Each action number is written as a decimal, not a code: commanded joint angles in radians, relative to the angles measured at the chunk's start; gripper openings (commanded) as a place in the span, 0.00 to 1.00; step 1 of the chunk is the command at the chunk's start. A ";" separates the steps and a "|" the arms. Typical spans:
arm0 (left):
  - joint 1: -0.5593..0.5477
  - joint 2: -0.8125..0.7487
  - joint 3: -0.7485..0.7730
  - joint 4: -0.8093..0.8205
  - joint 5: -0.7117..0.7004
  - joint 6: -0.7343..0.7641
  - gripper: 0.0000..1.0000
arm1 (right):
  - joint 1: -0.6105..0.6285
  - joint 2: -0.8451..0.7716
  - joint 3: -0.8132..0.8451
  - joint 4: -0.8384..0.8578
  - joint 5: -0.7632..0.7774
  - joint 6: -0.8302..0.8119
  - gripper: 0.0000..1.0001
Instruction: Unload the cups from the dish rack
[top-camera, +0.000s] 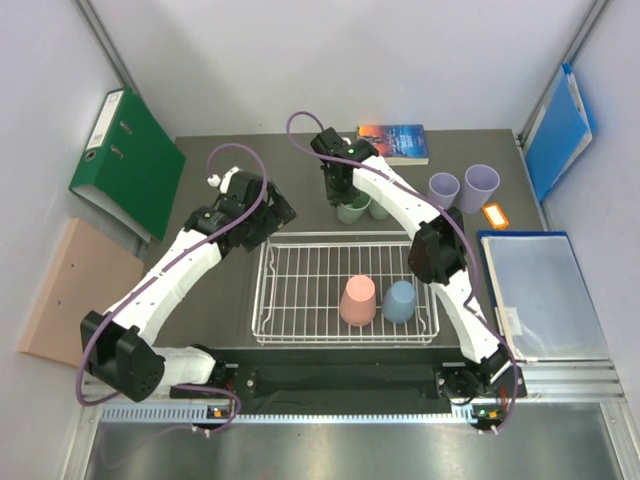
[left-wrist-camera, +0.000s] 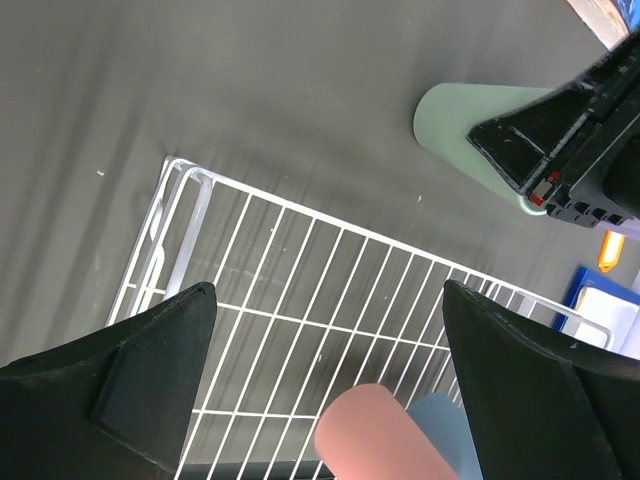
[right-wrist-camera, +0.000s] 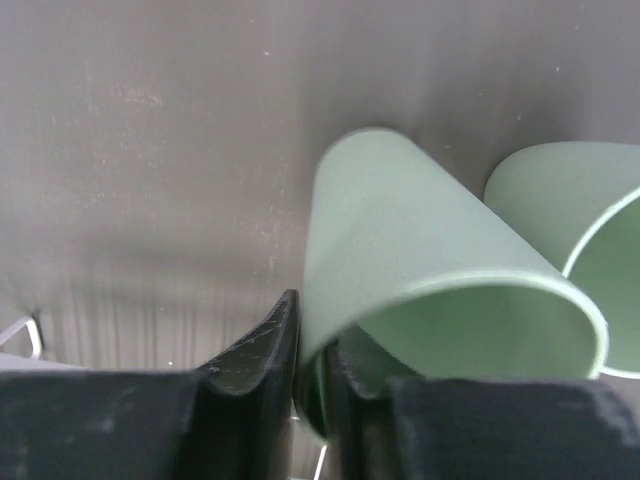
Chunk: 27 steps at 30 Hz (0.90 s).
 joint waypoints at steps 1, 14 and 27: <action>-0.001 0.008 0.039 0.003 0.009 0.025 0.99 | -0.007 0.019 0.055 0.028 -0.012 -0.015 0.25; -0.001 0.014 0.040 0.009 0.006 0.046 0.99 | -0.007 -0.010 0.060 0.083 -0.028 -0.019 0.52; -0.001 -0.015 0.040 0.026 -0.022 0.067 0.99 | 0.003 -0.211 0.034 0.168 -0.025 0.002 0.63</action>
